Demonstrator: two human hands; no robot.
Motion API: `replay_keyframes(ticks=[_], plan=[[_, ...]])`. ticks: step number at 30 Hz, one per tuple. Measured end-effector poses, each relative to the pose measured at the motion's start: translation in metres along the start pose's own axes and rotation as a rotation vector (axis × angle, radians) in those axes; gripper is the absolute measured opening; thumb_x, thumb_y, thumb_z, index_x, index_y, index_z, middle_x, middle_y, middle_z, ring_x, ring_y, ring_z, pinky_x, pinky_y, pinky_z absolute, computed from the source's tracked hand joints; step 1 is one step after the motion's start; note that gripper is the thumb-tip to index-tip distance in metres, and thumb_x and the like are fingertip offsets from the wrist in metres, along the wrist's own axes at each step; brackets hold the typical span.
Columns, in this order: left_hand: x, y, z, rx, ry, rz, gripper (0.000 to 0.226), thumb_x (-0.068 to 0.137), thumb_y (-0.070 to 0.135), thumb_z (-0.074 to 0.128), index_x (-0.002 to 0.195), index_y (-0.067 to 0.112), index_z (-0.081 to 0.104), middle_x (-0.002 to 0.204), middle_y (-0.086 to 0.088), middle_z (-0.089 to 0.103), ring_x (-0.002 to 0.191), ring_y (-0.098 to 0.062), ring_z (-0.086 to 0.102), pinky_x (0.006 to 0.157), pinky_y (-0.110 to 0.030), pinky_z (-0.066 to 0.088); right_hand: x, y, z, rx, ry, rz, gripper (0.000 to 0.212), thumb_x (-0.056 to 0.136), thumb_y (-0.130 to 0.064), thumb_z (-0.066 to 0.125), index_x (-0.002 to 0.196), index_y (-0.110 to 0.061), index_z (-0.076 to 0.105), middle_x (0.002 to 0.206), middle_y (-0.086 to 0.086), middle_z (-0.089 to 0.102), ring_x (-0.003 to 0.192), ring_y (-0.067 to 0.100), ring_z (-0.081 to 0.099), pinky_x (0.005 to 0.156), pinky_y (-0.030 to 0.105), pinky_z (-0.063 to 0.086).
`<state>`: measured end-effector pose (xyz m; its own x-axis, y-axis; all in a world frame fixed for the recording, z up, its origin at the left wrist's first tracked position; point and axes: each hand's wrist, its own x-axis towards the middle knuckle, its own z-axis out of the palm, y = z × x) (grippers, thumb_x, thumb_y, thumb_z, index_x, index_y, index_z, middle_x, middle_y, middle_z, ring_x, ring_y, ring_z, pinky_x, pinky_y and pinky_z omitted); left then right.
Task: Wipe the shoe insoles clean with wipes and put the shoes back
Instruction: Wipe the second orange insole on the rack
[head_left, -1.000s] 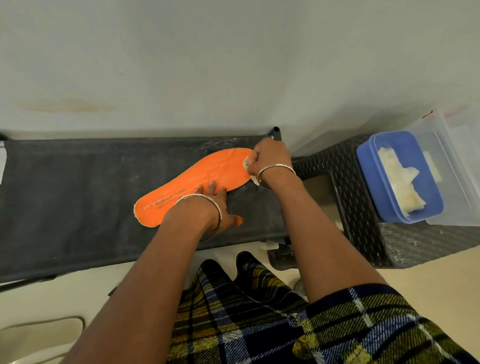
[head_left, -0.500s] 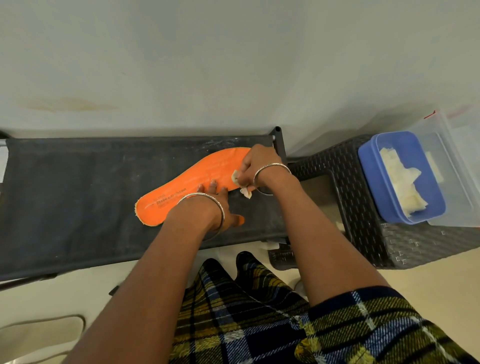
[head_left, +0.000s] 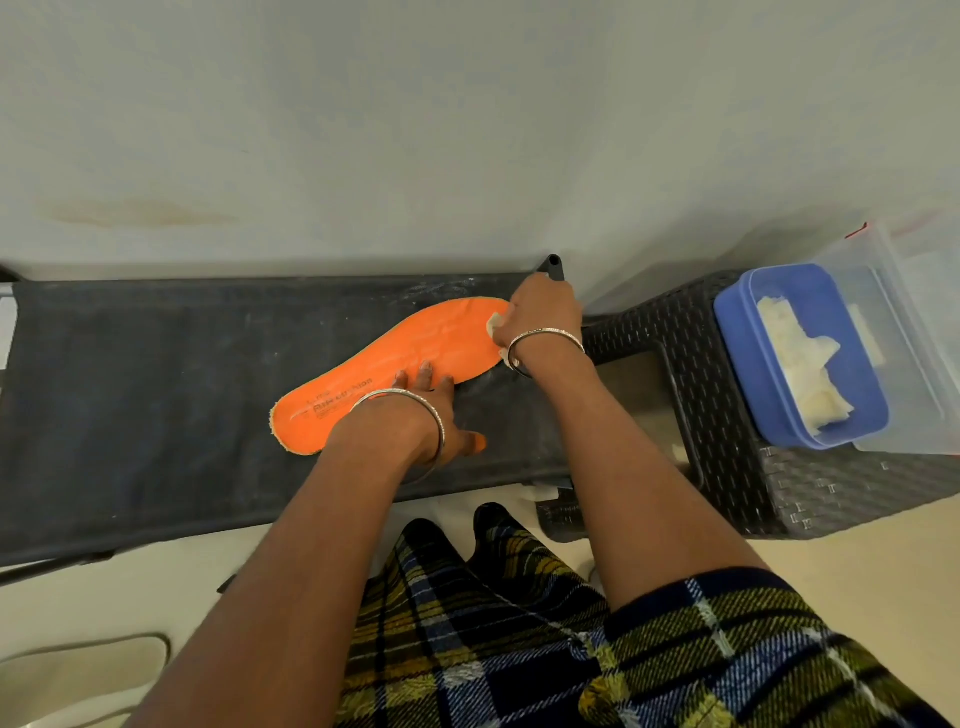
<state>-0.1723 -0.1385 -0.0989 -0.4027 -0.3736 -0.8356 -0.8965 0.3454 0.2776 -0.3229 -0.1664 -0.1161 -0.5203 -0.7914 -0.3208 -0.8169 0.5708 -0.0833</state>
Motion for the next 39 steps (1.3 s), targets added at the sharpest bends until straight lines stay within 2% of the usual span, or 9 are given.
replay_keyframes(ticks=[2, 6, 11, 17, 21, 23, 28, 34, 39], plan=[[0.000, 0.000, 0.001, 0.000, 0.002, -0.003, 0.087, 0.096, 0.054, 0.045, 0.155, 0.019, -0.008, 0.160, -0.004, -0.020, 0.148, -0.033, -0.013, 0.120, -0.049, 0.006, 0.000, -0.001, -0.001, -0.012, -0.034, -0.015, 0.028, 0.087, -0.026, 0.069, 0.107, -0.008, 0.061, 0.117, 0.014, 0.064, 0.110, 0.028, 0.062, 0.086, 0.034, 0.050], [0.000, 0.001, 0.001, 0.003, 0.000, -0.012, 0.088, 0.096, 0.055, 0.045, 0.155, 0.018, -0.009, 0.160, -0.005, -0.020, 0.148, -0.033, -0.013, 0.120, -0.049, 0.007, -0.005, -0.004, 0.001, 0.021, -0.260, -0.057, 0.022, 0.072, -0.025, 0.079, 0.086, -0.008, 0.071, 0.090, 0.007, 0.070, 0.089, 0.025, 0.069, 0.069, 0.028, 0.053], [-0.003, 0.000, 0.000, -0.003, 0.002, -0.002, 0.087, 0.096, 0.053, 0.045, 0.155, 0.018, -0.009, 0.160, -0.005, -0.020, 0.148, -0.032, -0.013, 0.120, -0.048, 0.006, 0.002, 0.002, 0.002, 0.004, 0.015, 0.038, 0.026, 0.090, -0.025, 0.066, 0.109, -0.009, 0.060, 0.116, 0.012, 0.064, 0.108, 0.029, 0.062, 0.084, 0.033, 0.050], [-0.002, 0.001, -0.001, 0.009, -0.008, -0.011, 0.087, 0.096, 0.054, 0.044, 0.155, 0.018, -0.009, 0.160, -0.004, -0.021, 0.148, -0.033, -0.014, 0.120, -0.050, 0.007, -0.006, -0.006, 0.002, -0.027, -0.248, -0.064, 0.024, 0.073, -0.027, 0.078, 0.087, -0.011, 0.068, 0.094, 0.007, 0.071, 0.084, 0.024, 0.068, 0.064, 0.028, 0.047], [-0.001, 0.000, 0.000, 0.001, -0.004, -0.006, 0.087, 0.096, 0.054, 0.044, 0.155, 0.019, -0.009, 0.160, -0.004, -0.021, 0.148, -0.032, -0.014, 0.120, -0.049, 0.005, -0.001, -0.003, 0.004, -0.020, -0.047, -0.008, 0.031, 0.086, -0.030, 0.071, 0.107, -0.009, 0.062, 0.114, 0.011, 0.065, 0.109, 0.028, 0.063, 0.082, 0.034, 0.050], [-0.001, -0.001, 0.000, 0.001, -0.001, -0.003, 0.087, 0.096, 0.054, 0.044, 0.155, 0.019, -0.009, 0.160, -0.003, -0.021, 0.148, -0.032, -0.014, 0.120, -0.049, 0.006, 0.000, -0.002, 0.003, -0.020, 0.016, -0.015, 0.024, 0.090, -0.024, 0.067, 0.107, -0.008, 0.061, 0.115, 0.012, 0.065, 0.109, 0.029, 0.063, 0.084, 0.034, 0.050], [0.000, 0.000, 0.000, 0.010, -0.007, -0.008, 0.087, 0.096, 0.055, 0.044, 0.155, 0.019, -0.010, 0.160, -0.003, -0.021, 0.148, -0.032, -0.014, 0.120, -0.050, 0.006, -0.004, -0.004, 0.005, 0.047, -0.303, -0.096, 0.026, 0.070, -0.022, 0.079, 0.092, -0.010, 0.073, 0.093, 0.009, 0.073, 0.086, 0.026, 0.071, 0.080, 0.035, 0.060], [0.001, -0.002, 0.001, 0.006, -0.007, -0.007, 0.086, 0.096, 0.055, 0.044, 0.155, 0.020, -0.009, 0.160, -0.003, -0.021, 0.148, -0.032, -0.014, 0.120, -0.049, 0.005, 0.003, -0.003, 0.005, 0.039, -0.029, -0.058, 0.023, 0.085, -0.028, 0.071, 0.099, -0.011, 0.072, 0.104, 0.010, 0.071, 0.102, 0.025, 0.065, 0.086, 0.034, 0.052], [0.000, 0.000, 0.000, 0.016, -0.006, -0.012, 0.086, 0.097, 0.054, 0.043, 0.155, 0.019, -0.009, 0.160, -0.004, -0.021, 0.148, -0.032, -0.014, 0.119, -0.049, 0.005, -0.008, -0.006, 0.003, -0.021, -0.300, -0.104, 0.021, 0.068, -0.023, 0.080, 0.084, -0.011, 0.072, 0.083, 0.005, 0.072, 0.078, 0.022, 0.071, 0.073, 0.033, 0.060]])
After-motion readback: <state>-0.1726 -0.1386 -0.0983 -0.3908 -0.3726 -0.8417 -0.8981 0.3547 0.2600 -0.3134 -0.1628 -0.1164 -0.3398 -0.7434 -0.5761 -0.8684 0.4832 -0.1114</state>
